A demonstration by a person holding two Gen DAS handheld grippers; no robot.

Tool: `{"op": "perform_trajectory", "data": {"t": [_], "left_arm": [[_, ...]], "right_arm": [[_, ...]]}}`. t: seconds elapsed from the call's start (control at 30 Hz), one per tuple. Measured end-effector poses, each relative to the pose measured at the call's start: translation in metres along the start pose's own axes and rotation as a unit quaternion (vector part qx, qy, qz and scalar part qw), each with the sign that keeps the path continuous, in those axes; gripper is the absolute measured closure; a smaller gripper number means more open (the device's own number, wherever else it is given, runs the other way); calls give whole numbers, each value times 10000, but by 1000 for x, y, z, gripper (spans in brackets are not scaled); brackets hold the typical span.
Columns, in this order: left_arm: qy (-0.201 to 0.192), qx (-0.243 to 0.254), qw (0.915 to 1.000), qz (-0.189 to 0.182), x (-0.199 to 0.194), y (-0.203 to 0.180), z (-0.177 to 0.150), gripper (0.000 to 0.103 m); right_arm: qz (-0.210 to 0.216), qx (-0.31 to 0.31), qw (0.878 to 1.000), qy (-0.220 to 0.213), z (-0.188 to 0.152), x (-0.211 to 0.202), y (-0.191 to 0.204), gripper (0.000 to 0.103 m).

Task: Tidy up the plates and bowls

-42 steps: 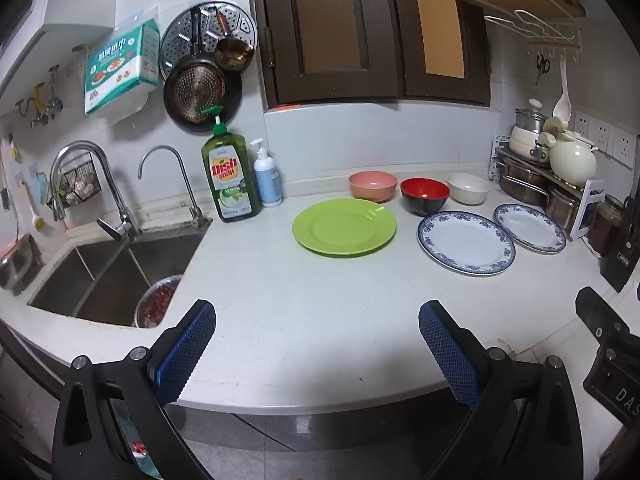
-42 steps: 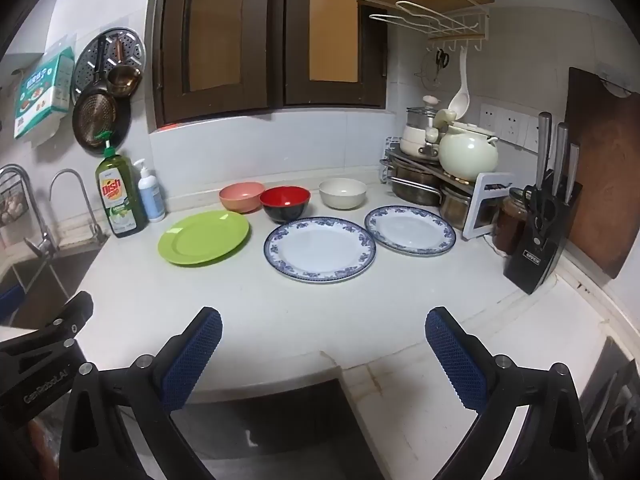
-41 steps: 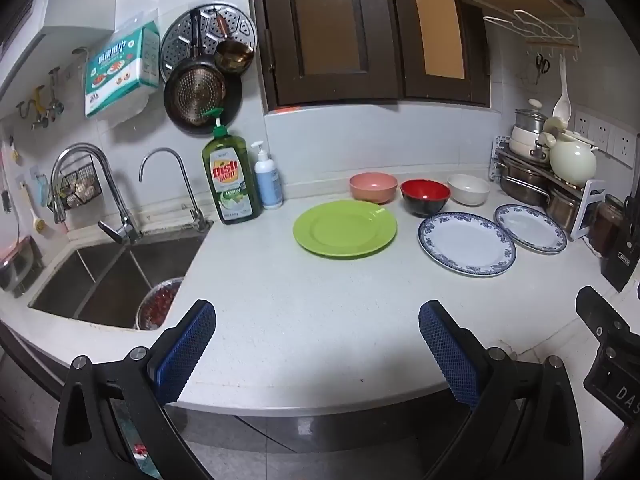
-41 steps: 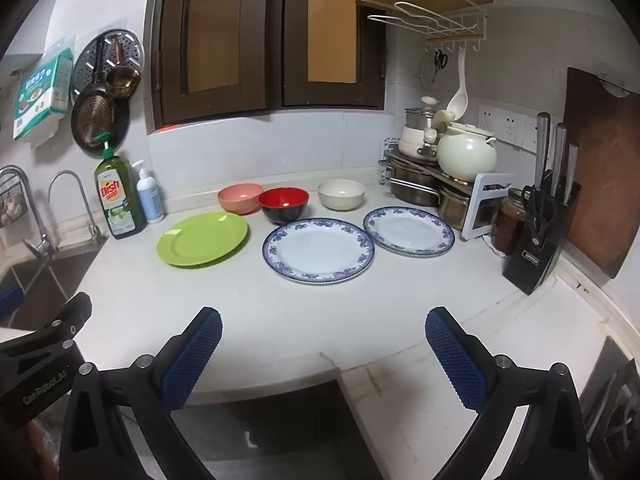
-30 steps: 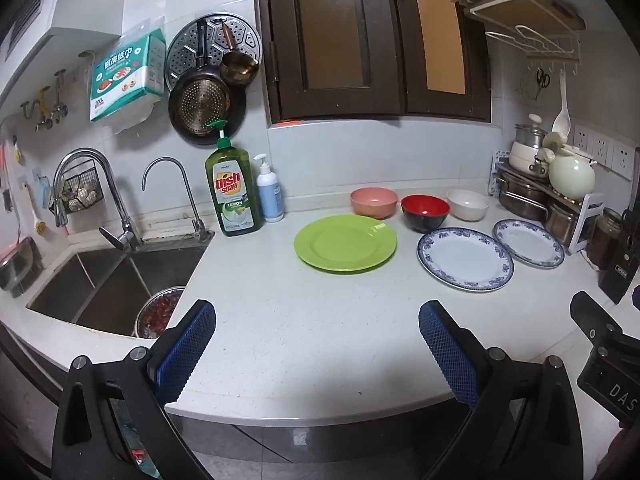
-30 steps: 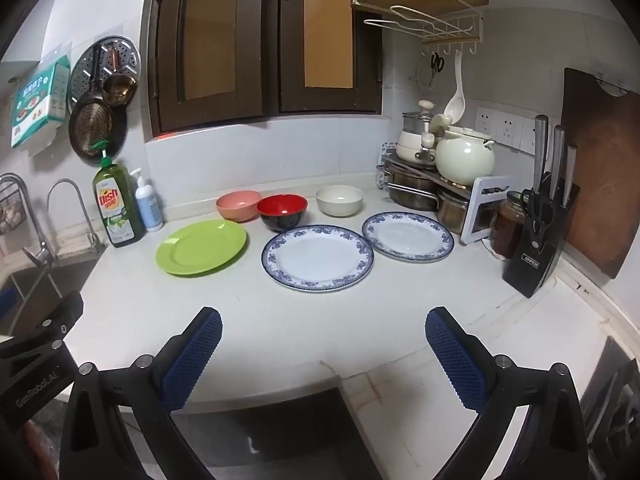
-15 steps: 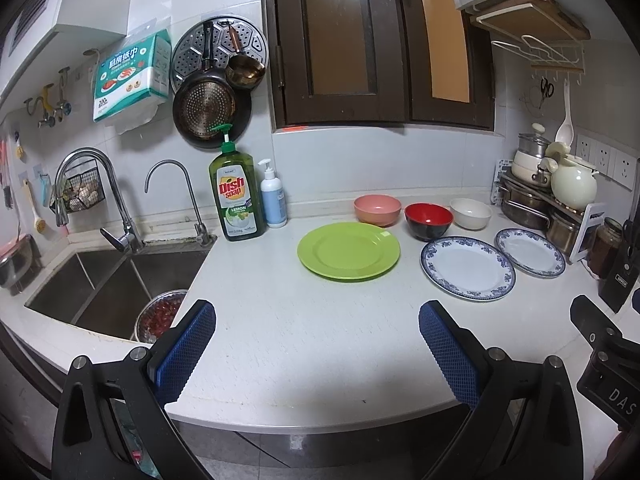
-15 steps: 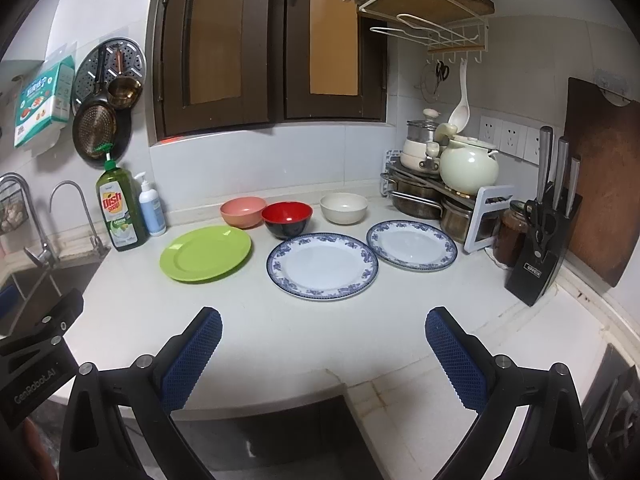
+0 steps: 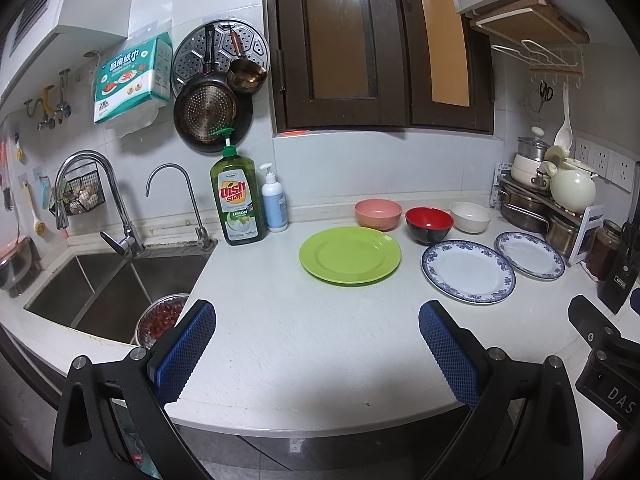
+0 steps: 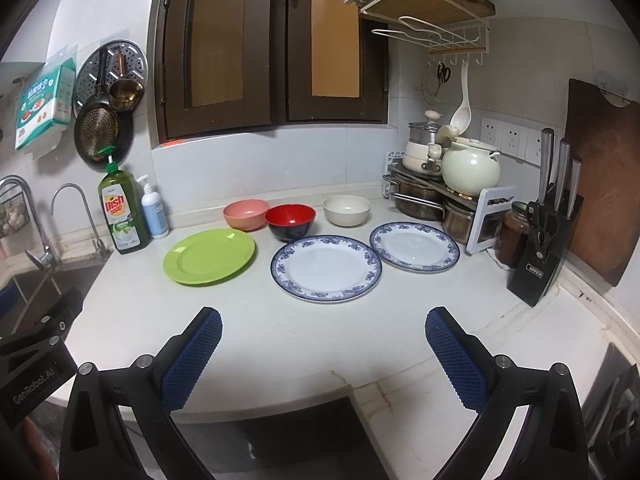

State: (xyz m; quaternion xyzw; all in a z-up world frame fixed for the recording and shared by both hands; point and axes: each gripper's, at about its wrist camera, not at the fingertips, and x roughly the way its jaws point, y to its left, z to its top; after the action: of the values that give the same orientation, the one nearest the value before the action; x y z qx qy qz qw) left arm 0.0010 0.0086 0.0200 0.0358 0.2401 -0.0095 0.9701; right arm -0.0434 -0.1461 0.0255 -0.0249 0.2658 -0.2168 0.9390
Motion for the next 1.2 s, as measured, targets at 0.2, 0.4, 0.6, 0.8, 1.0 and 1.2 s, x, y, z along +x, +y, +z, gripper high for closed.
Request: {"op": "perform_trajectory", "data": {"t": [0.2,0.4,0.6,0.8,1.0,1.2], "left_arm": [[-10,-3,10000,-2,0,1,2,0],[7,-15,10000,-38,0,2,3,0],[11,-12,10000,-55,2,5,3,0],[18,-8,10000,-65,2,4,2,0],[25,-3,10000,-74,4,4,3,0],[29,-2,10000,-87,5,3,4,0]], "right_arm": [[12,-5,10000,2,0,0,1,0],[19,-15,10000,8,1,2,3,0],[7,-18,10000,-2,0,1,5,0],[10,-19,10000,2,0,1,5,0],[5,-17,10000,9,1,2,5,0],[-8,-32,10000,20,2,2,6,0]]}}
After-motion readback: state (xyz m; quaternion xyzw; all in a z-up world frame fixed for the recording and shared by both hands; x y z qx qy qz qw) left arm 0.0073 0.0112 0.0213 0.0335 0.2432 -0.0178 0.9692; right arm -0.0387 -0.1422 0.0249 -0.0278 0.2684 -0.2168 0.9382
